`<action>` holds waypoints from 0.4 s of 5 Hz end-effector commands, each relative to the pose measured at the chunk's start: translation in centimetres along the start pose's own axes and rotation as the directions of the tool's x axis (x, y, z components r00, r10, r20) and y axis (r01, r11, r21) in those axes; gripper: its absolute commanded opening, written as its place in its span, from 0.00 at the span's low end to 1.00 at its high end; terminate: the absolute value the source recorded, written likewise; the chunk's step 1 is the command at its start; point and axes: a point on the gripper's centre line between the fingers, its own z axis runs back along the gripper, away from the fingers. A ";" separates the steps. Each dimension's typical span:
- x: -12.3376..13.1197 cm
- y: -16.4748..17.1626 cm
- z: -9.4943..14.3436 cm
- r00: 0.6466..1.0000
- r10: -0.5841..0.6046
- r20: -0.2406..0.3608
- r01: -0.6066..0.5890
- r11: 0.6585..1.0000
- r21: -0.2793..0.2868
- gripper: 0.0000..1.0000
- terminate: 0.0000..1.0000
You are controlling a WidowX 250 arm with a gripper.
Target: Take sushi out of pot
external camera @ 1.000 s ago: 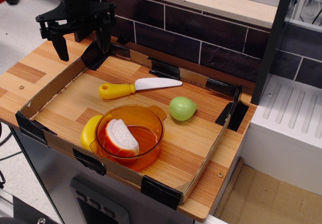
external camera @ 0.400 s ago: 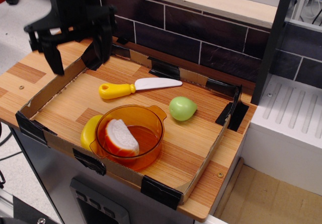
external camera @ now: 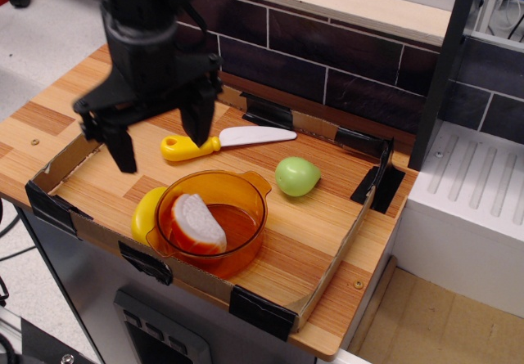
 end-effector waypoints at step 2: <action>-2.5 -1.8 -2.9 0.990 0.125 0.068 -0.125 0.992 -0.001 1.00 0.00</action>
